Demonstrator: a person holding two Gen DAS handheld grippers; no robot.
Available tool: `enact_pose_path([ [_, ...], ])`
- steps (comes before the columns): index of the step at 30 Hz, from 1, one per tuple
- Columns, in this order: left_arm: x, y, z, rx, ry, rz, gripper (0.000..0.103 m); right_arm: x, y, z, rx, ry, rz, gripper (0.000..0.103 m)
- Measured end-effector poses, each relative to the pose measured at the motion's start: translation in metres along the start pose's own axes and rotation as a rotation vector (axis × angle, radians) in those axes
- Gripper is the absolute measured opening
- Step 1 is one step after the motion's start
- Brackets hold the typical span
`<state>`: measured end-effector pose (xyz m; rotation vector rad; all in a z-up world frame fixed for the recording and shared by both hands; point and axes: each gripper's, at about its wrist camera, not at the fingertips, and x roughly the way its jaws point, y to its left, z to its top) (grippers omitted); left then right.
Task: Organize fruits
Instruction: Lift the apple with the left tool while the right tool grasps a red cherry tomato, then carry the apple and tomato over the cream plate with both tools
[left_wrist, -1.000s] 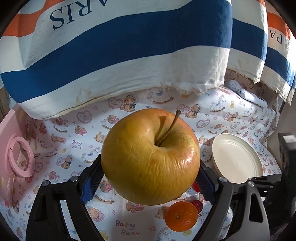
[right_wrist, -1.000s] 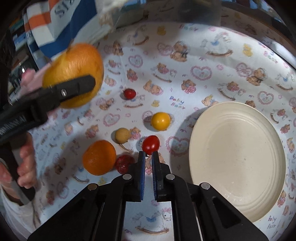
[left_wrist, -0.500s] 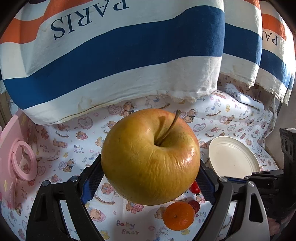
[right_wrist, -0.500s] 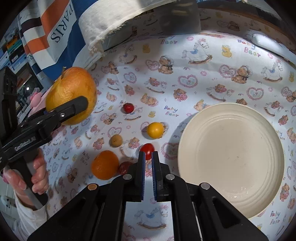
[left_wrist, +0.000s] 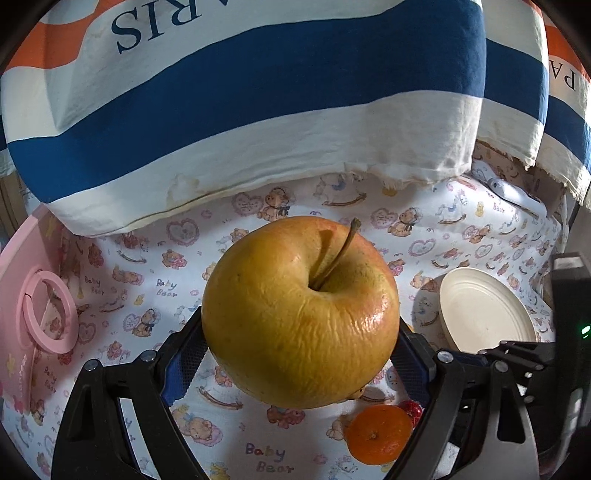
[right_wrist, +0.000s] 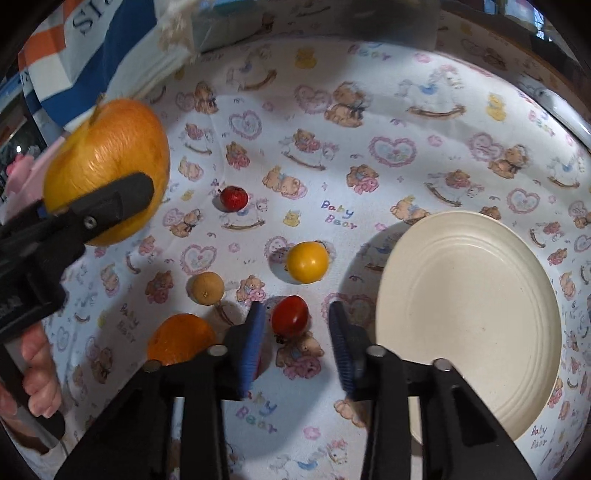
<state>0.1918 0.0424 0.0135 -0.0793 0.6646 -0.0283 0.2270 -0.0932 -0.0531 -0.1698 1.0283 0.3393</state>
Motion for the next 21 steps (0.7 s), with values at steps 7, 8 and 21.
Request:
enact_pose_path([
  [7, 0.002, -0.002, 0.0, 0.002, 0.007, 0.014, 0.089, 0.015, 0.0, 0.0, 0.005, 0.027, -0.017, 0.024],
  [8, 0.002, -0.002, 0.0, 0.002, 0.01, 0.021, 0.089, 0.014, -0.001, 0.0, 0.01, 0.022, -0.017, 0.024],
  [21, -0.04, -0.027, 0.009, 0.09, -0.045, -0.033, 0.089, -0.082, -0.069, -0.001, 0.087, -0.178, -0.056, 0.024],
])
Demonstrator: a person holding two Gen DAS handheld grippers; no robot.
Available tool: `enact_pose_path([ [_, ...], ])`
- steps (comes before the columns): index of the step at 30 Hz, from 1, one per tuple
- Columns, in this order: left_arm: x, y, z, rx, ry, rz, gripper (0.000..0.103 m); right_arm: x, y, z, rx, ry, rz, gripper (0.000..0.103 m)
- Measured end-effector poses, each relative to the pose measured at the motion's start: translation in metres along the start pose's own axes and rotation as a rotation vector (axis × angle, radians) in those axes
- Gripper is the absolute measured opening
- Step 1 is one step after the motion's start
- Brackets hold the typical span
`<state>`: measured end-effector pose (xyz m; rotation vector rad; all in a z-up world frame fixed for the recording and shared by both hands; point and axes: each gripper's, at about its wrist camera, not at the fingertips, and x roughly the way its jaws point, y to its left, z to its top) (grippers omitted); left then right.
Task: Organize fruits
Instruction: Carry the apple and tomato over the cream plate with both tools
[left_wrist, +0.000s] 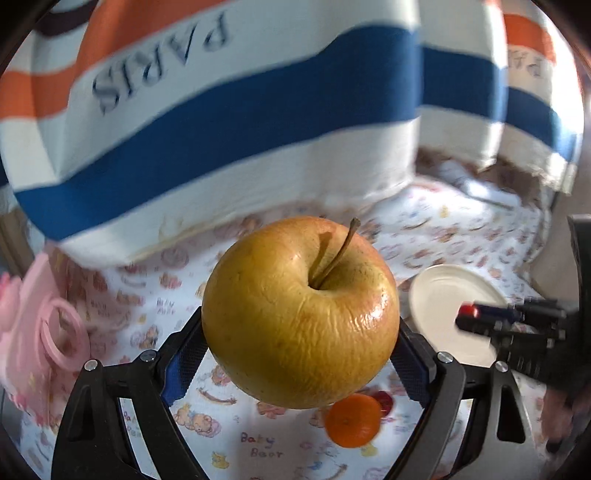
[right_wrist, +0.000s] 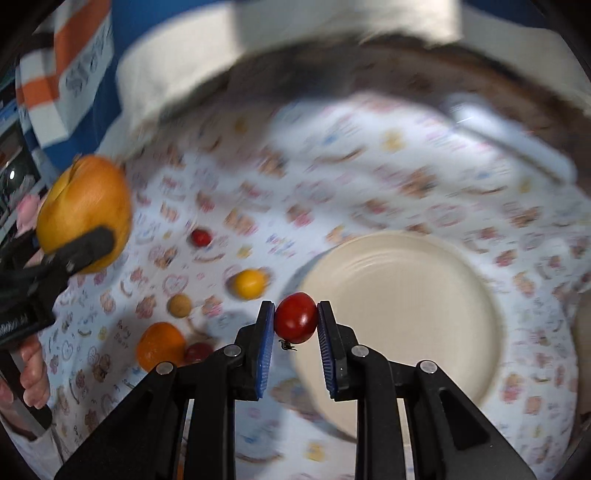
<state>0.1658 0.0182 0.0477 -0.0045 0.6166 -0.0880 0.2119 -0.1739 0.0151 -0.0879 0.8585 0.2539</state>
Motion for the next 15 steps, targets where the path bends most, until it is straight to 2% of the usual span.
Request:
enact_pose_path([
  [2, -0.011, -0.006, 0.004, -0.003, -0.023, -0.039, 0.089, -0.017, -0.021, 0.004, 0.031, -0.04, -0.023, 0.024],
  [5, -0.015, -0.022, 0.015, 0.014, -0.016, -0.091, 0.089, -0.03, -0.045, 0.01, 0.07, -0.072, -0.04, 0.024],
  [8, -0.008, -0.045, 0.03, 0.073, 0.007, -0.135, 0.089, -0.04, -0.067, 0.007, 0.102, -0.107, -0.06, 0.024],
  [11, 0.002, -0.069, 0.046, 0.082, 0.008, -0.175, 0.089, -0.043, -0.089, 0.003, 0.138, -0.135, -0.077, 0.024],
  [15, 0.023, -0.101, 0.061, 0.104, 0.05, -0.239, 0.089, -0.038, -0.11, -0.002, 0.172, -0.143, -0.116, 0.024],
])
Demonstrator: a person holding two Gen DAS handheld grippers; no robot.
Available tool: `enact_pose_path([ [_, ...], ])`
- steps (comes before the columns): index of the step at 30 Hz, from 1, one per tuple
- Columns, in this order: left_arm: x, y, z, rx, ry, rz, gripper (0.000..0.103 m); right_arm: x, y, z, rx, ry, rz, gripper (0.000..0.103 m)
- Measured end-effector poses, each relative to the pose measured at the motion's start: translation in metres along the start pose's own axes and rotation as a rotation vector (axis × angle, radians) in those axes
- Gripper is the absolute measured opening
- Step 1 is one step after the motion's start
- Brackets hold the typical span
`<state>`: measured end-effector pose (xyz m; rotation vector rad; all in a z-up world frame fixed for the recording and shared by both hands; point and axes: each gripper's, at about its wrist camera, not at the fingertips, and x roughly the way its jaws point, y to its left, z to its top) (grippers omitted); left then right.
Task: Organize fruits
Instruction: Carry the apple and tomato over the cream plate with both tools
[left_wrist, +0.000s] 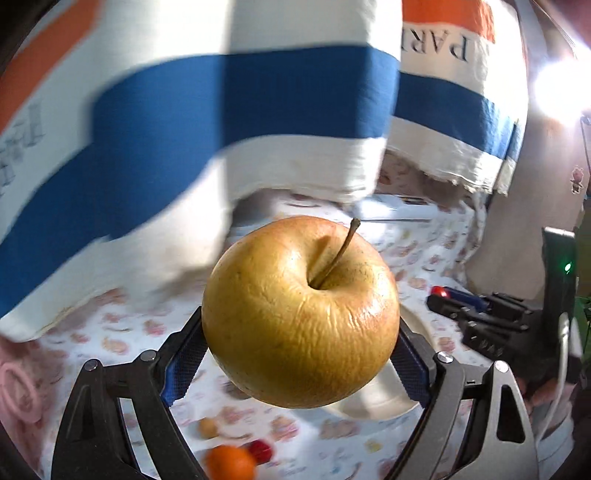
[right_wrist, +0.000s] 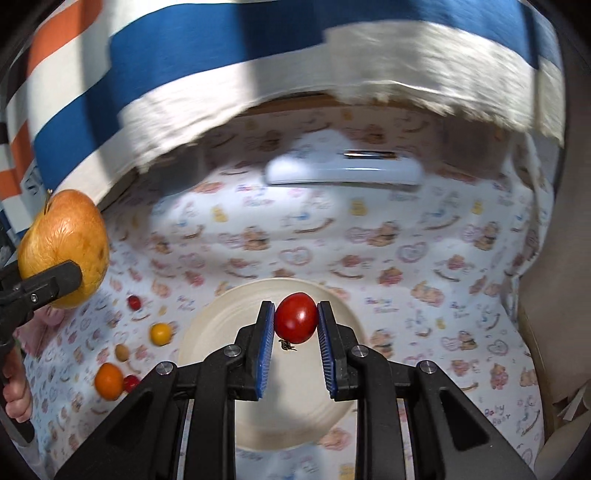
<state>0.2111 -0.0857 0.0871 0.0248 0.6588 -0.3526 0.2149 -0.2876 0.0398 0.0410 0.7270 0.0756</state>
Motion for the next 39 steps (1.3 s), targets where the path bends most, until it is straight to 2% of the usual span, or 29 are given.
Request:
enact_pose_path([
  [2, 0.013, -0.011, 0.002, -0.011, 0.016, -0.006, 0.089, 0.003, -0.005, -0.001, -0.004, 0.006, -0.01, 0.024],
  [7, 0.05, -0.043, 0.001, 0.056, 0.058, 0.003, 0.089, 0.005, -0.012, -0.003, 0.007, 0.018, 0.013, 0.024],
  [11, 0.081, -0.049, -0.006, 0.04, 0.093, -0.075, 0.089, 0.009, -0.021, -0.006, 0.041, 0.034, 0.021, 0.024],
  [16, 0.11, -0.065, -0.017, 0.124, 0.154, -0.014, 0.089, 0.026, -0.032, -0.013, 0.07, 0.083, 0.015, 0.024],
  [19, 0.126, -0.065, -0.018, 0.102, 0.189, -0.023, 0.089, 0.035, -0.034, -0.016, 0.075, 0.093, 0.02, 0.024],
  [23, 0.145, -0.063, -0.02, 0.117, 0.201, 0.023, 0.089, 0.044, -0.038, -0.019, 0.082, 0.101, 0.006, 0.024],
  [25, 0.156, -0.059, -0.022, 0.094, 0.236, 0.028, 0.089, 0.049, -0.04, -0.02, 0.086, 0.119, 0.006, 0.024],
  [29, 0.168, -0.058, -0.031, 0.105, 0.266, 0.029, 0.089, 0.053, -0.039, -0.022, 0.081, 0.135, -0.003, 0.024],
  [34, 0.17, -0.057, -0.033, 0.087, 0.242, 0.029, 0.089, 0.057, -0.04, -0.023, 0.079, 0.145, -0.008, 0.024],
  [37, 0.169, -0.057, -0.033, 0.113, 0.245, 0.039, 0.09, 0.058, -0.04, -0.024, 0.078, 0.152, -0.008, 0.024],
  [38, 0.168, -0.057, -0.032, 0.117, 0.246, 0.042, 0.091, 0.058, -0.04, -0.024, 0.077, 0.152, -0.009, 0.024],
  [39, 0.169, -0.058, -0.031, 0.116, 0.242, 0.051, 0.097, 0.058, -0.04, -0.024, 0.077, 0.152, -0.009, 0.024],
])
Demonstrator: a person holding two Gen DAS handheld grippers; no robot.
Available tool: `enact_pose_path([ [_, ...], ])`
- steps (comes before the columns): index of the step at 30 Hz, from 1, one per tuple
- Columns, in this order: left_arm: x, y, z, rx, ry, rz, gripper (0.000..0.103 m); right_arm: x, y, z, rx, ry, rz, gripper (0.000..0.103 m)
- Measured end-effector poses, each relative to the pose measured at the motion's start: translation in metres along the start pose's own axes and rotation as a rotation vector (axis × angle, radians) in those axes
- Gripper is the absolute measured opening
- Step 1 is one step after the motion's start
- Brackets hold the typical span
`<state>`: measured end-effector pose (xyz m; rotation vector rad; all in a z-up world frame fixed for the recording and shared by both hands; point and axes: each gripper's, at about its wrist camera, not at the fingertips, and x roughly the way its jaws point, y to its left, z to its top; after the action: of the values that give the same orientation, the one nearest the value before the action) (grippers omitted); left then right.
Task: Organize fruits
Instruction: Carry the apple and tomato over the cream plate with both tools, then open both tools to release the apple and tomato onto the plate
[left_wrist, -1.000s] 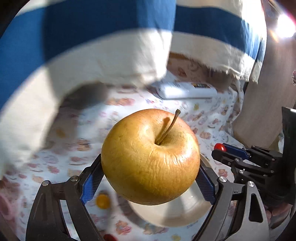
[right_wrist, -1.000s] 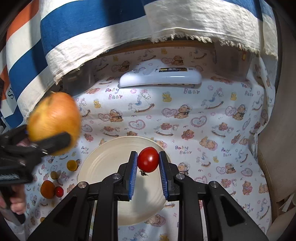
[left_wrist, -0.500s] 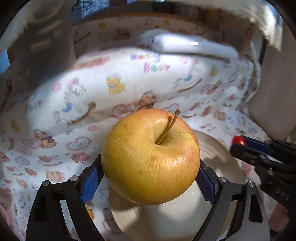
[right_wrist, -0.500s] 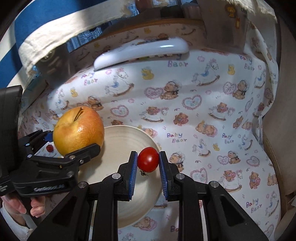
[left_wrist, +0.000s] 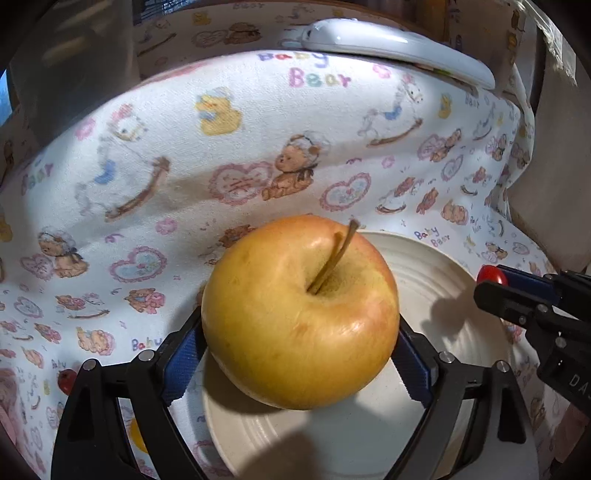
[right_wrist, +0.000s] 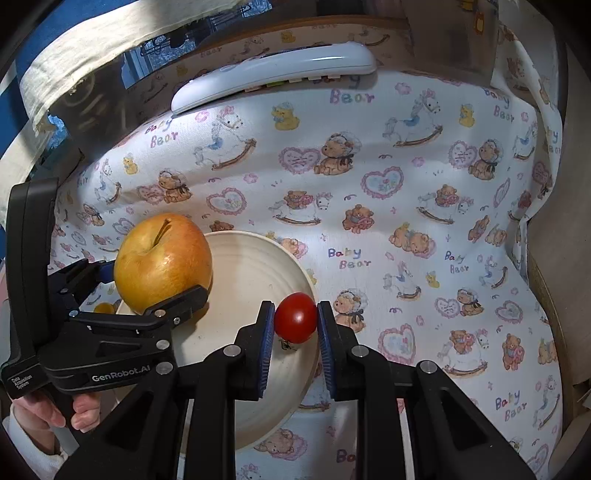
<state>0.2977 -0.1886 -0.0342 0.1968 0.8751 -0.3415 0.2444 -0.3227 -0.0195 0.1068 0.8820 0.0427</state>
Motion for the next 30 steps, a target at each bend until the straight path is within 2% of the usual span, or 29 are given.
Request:
enact_pose_path([
  [1, 0.0, 0.002, 0.0, -0.01, -0.001, 0.005, 0.103, 0.001, 0.0, 0.0, -0.001, 0.002, 0.0, 0.024],
  [4, 0.005, 0.01, -0.004, -0.062, 0.037, -0.023, 0.103, 0.006, 0.0, -0.001, 0.0, 0.013, -0.003, 0.024],
  [6, 0.006, 0.011, -0.008, -0.076, 0.032, -0.04, 0.103, 0.007, -0.001, -0.001, -0.003, 0.011, -0.011, 0.024],
  [13, -0.007, 0.004, -0.011, -0.021, 0.012, -0.049, 0.103, 0.007, 0.0, -0.001, -0.004, 0.009, -0.025, 0.025],
  [14, -0.011, 0.001, -0.011, -0.005, 0.009, -0.054, 0.103, 0.006, -0.001, -0.001, -0.001, 0.008, -0.025, 0.026],
  [15, -0.015, -0.001, -0.011, 0.012, 0.0, -0.047, 0.103, 0.005, -0.002, -0.001, 0.006, 0.008, -0.018, 0.036],
  [16, -0.02, -0.001, -0.011, 0.022, -0.01, -0.036, 0.103, 0.004, -0.003, -0.001, 0.015, 0.003, -0.012, 0.054],
  [18, -0.032, 0.001, -0.011, 0.029, -0.034, -0.028, 0.103, -0.001, -0.006, 0.001, 0.035, -0.021, -0.005, 0.068],
  [21, -0.052, 0.006, -0.011, 0.022, -0.078, -0.014, 0.103, -0.009, -0.005, 0.002, 0.037, -0.038, 0.01, 0.068],
  [27, -0.12, 0.03, -0.021, -0.015, -0.248, 0.045, 0.103, -0.049, 0.005, 0.003, 0.025, -0.141, 0.035, 0.068],
  [28, -0.133, 0.036, -0.025, -0.028, -0.277, 0.057, 0.103, -0.058, 0.008, 0.002, 0.021, -0.163, 0.042, 0.068],
  [30, -0.156, 0.05, -0.035, -0.088, -0.286, 0.112, 0.103, -0.076, 0.016, 0.0, 0.01, -0.204, 0.053, 0.069],
])
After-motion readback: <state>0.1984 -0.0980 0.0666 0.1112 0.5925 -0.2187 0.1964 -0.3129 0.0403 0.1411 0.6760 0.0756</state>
